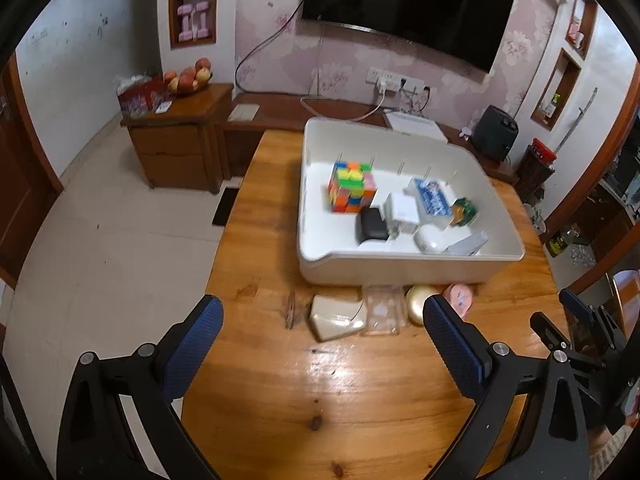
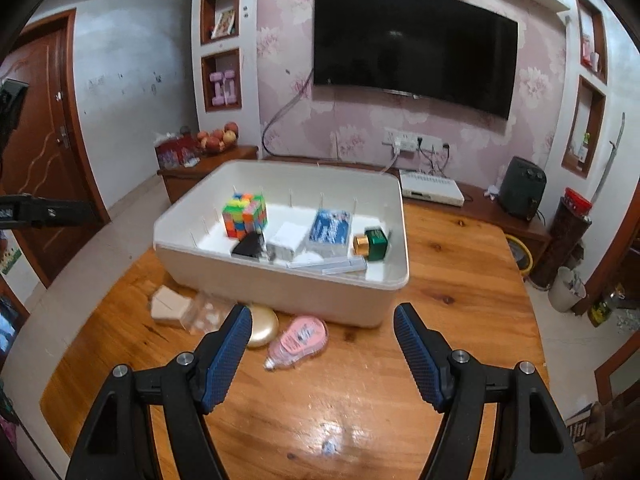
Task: Organize rigid objects
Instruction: 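Move the left tool to the beige box while the right tool approaches the pink correction tape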
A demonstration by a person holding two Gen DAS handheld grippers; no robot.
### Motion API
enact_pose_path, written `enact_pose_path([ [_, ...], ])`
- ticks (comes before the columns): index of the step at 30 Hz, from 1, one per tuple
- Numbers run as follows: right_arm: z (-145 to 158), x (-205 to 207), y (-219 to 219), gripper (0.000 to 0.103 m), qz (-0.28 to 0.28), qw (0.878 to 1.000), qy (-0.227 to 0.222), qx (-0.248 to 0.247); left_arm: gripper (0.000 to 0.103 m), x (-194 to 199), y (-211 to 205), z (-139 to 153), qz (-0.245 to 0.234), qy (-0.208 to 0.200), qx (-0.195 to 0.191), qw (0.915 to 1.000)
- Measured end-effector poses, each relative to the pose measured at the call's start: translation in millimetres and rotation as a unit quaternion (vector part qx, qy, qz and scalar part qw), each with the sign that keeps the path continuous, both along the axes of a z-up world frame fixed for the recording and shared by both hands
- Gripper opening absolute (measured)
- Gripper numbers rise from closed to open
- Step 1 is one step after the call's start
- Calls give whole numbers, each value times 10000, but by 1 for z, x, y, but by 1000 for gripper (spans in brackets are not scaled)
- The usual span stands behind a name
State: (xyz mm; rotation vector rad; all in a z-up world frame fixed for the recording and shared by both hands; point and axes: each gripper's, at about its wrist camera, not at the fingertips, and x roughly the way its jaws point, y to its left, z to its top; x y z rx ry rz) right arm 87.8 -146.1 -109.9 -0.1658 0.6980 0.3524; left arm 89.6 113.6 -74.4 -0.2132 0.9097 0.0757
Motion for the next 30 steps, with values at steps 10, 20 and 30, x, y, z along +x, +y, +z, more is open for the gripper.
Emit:
enact_pose_path([
  [10,-50,7,4,74,-93,9985,541,-87,100,10,3,-68,276,655,27,9975],
  [20,-83,25,21,74,-220,9947,995,125,100,38,3,-110,885,913,-19,9919],
  [30,-96,36,26,74,-239,9943,1019,198,100,49,-10,-122,941,800,193,9922],
])
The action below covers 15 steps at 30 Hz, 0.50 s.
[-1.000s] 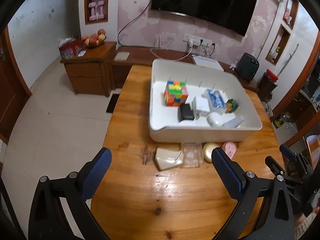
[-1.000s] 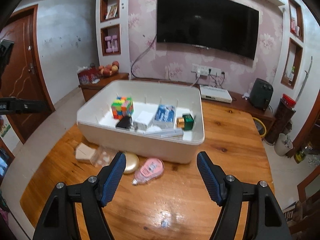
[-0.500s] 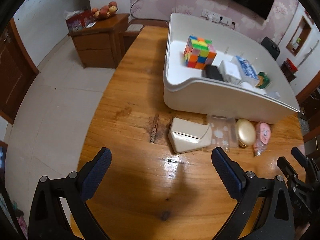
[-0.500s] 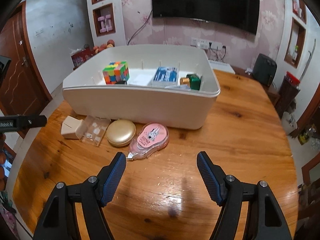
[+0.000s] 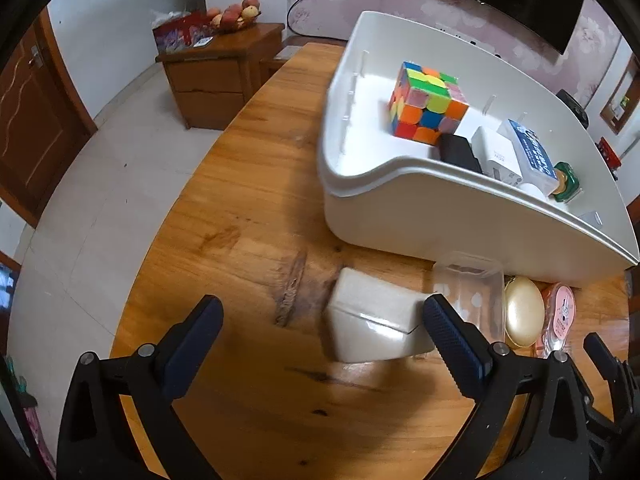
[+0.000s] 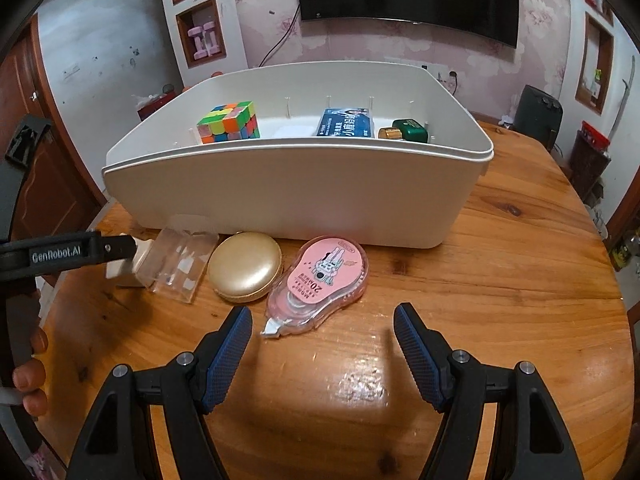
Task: Organize rigid objects
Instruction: 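Move the left tool to the beige box while the right tool approaches the pink correction tape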
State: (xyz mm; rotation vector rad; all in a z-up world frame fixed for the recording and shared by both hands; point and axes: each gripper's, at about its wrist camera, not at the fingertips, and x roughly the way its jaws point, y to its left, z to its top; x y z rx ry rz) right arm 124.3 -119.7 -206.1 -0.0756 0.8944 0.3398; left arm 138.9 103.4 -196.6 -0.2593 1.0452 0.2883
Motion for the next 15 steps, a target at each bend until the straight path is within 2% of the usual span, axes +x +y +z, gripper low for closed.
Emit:
enact_pose_path([
  [5,-4,11,-5,74,-157,9997,101,145,100,1,-9,0,-90,-69,23,9999],
  [9,-7,17,-6,74,-251,9992,192,237,100,4,-18,-9,-160,112,61,9998],
  [13,-7,22,-2,74,-279,9992,185,224,100,4,-13,-17,-29,117,-77,9999],
  [15,-7,24,1,74,-296,9993,153,179,101,4,-7,-17,49,97,-5,9999],
])
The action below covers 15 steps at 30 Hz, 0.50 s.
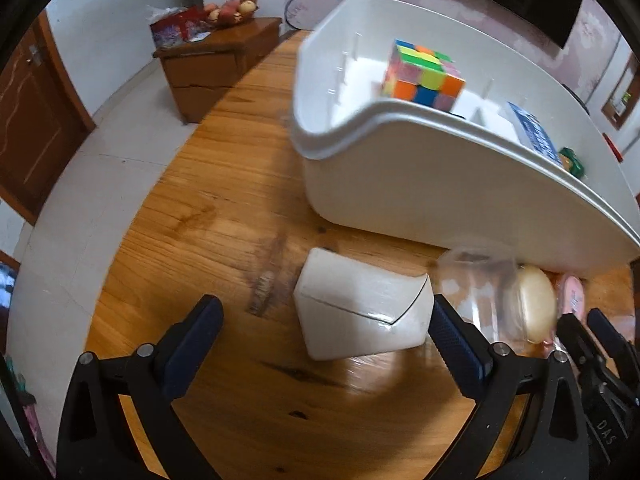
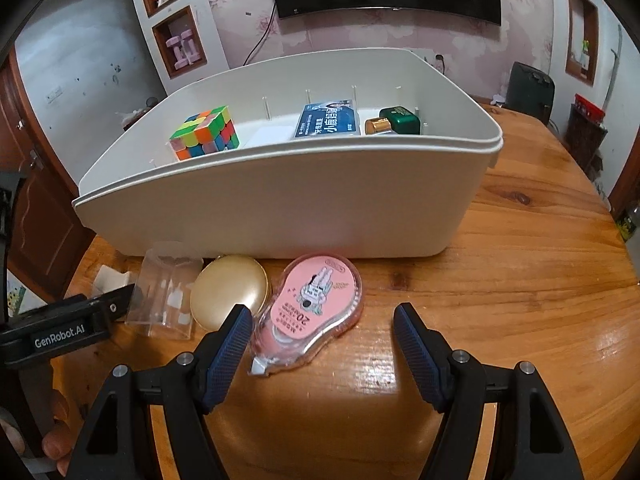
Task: Organize rigid objects
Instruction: 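Move the left tool to the beige box while the right tool approaches the pink correction tape, then close the left tool on the beige box while the right tool grips the pink correction tape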
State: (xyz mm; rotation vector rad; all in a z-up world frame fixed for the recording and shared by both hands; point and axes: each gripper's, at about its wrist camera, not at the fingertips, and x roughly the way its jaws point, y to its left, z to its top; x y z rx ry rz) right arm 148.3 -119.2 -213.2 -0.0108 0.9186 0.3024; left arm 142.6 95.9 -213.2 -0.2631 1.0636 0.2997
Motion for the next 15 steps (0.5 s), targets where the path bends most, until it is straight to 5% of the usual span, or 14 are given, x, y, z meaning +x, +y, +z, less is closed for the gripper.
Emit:
enact_pose_path([
  [15,-5,2,-10,74,-279,9994,-162,130,101,-9,-6,-6,316,-342,510,9976],
])
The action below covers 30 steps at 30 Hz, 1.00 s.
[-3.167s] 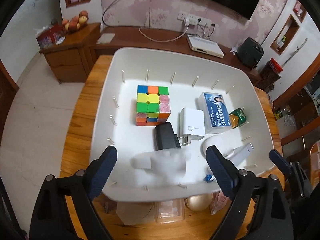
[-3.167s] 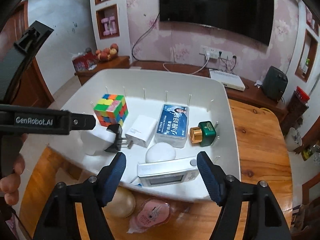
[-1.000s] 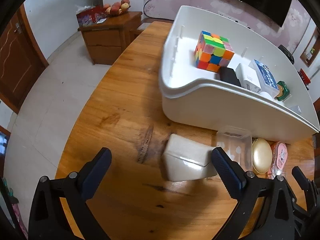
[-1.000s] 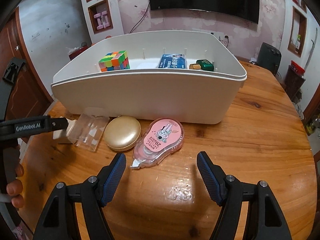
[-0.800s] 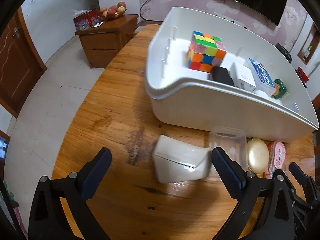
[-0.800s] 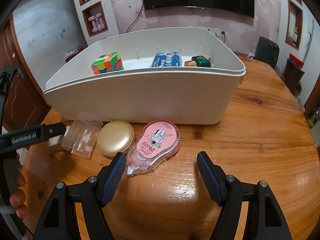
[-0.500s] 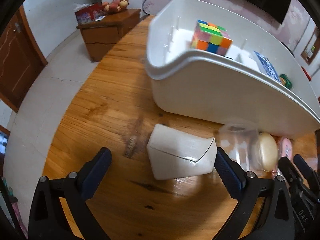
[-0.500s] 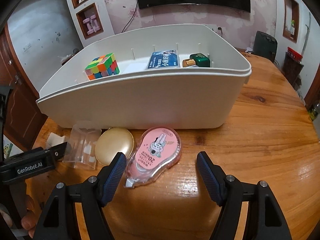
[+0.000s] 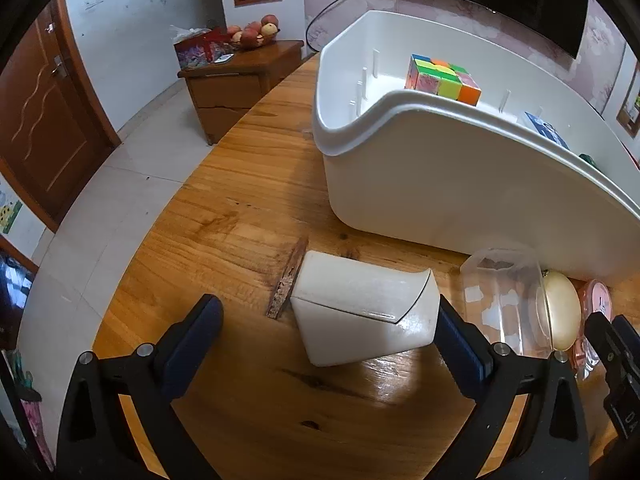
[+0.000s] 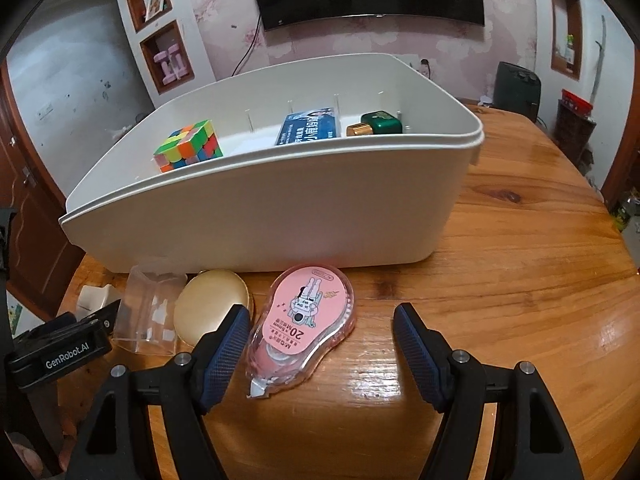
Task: Organize rigid objects
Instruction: 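Close the left tool on the beige box while the right tool grips the pink correction tape, then lift the beige box and pink tape over the white bin with both tools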
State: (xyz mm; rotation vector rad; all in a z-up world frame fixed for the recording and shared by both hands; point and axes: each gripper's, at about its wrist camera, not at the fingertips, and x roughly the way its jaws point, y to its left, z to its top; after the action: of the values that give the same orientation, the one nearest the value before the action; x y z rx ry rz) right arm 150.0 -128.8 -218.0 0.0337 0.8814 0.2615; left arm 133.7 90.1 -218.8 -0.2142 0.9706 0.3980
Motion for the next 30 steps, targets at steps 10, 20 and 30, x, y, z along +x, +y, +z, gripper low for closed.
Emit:
enact_pose_path([
  [10,-6,-1,19,74,-240,9961,40,-843,101,-7,-9,0,79,-7,3,10000],
  [20,-4,-8,10,49,-110,9980,-16,-626,66,-19,-10,8,-114,-240,-93,9996],
  [30,-4,-27,-1,49,-81,9991,-18,-413,66,-59,-1,41,-275,-1040,-436,9932],
])
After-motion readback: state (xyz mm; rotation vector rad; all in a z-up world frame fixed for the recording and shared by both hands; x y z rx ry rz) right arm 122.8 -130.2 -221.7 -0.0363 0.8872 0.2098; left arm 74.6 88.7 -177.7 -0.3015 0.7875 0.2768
